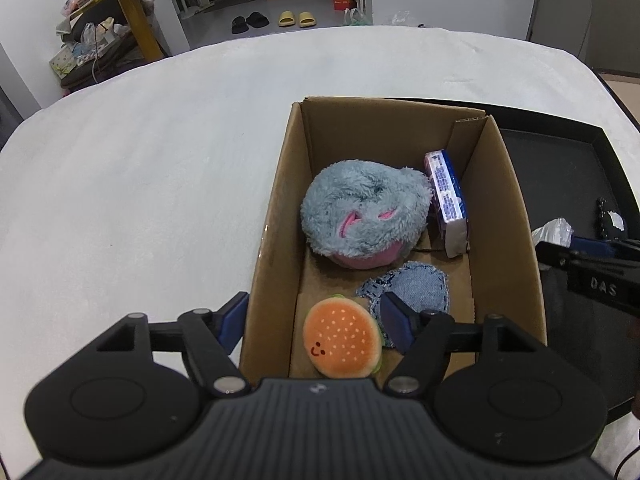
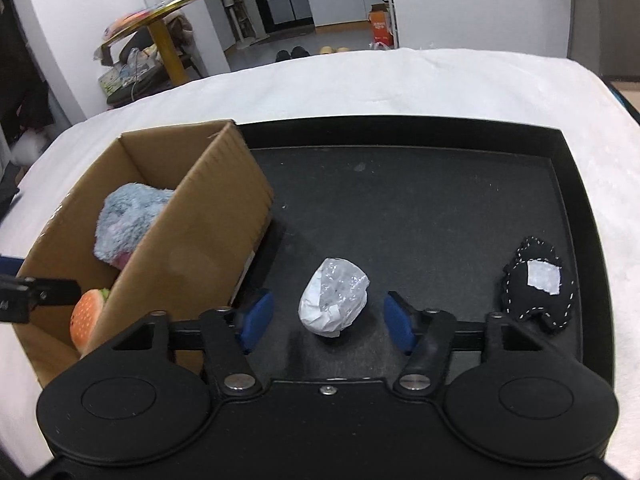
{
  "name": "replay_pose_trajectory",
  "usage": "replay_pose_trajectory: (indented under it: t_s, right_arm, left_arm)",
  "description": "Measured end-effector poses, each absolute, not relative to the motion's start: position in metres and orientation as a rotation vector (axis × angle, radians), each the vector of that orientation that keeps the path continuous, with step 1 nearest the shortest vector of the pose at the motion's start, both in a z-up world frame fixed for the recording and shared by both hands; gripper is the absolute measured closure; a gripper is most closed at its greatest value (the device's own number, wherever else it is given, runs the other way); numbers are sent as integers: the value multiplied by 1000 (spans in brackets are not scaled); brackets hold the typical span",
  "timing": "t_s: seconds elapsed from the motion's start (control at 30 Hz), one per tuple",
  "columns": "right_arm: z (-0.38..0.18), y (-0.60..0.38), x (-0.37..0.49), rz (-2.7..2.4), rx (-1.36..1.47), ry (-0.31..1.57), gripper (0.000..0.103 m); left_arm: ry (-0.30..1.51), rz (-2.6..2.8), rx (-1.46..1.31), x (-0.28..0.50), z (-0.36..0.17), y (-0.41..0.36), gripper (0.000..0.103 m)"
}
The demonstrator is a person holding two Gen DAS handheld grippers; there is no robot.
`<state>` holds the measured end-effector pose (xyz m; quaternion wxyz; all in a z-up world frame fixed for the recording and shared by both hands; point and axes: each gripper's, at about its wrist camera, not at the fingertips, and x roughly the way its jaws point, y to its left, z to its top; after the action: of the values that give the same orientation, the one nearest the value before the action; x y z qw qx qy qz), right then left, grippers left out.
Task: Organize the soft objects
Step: 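Move the right gripper to the white plastic bag and grasp it, then carry the white bag with the right gripper into the box and release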
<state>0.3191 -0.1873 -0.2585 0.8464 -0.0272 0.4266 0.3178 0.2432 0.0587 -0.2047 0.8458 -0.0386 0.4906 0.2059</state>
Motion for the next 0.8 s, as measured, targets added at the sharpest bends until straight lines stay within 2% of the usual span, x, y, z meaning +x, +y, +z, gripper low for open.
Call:
replay_pose_trajectory:
  t_s: [0.03,0.07,0.47,0.8]
  right_arm:
    - [-261,-189,321,665,-56,904,69]
    - [-264,-190,323,662,-53,918,72]
    - [-242,-203,308,672,-40,877,72]
    - [-201,-203,299,720,-7,847,72]
  left_arm:
    - [1035,435,-77,243,-205,58,33]
    - [1036,435,-74,243,-204,58,33]
    - [1032,439,-76,239,-203,59,33]
    - [1012,421,-82,226,-196,65,33]
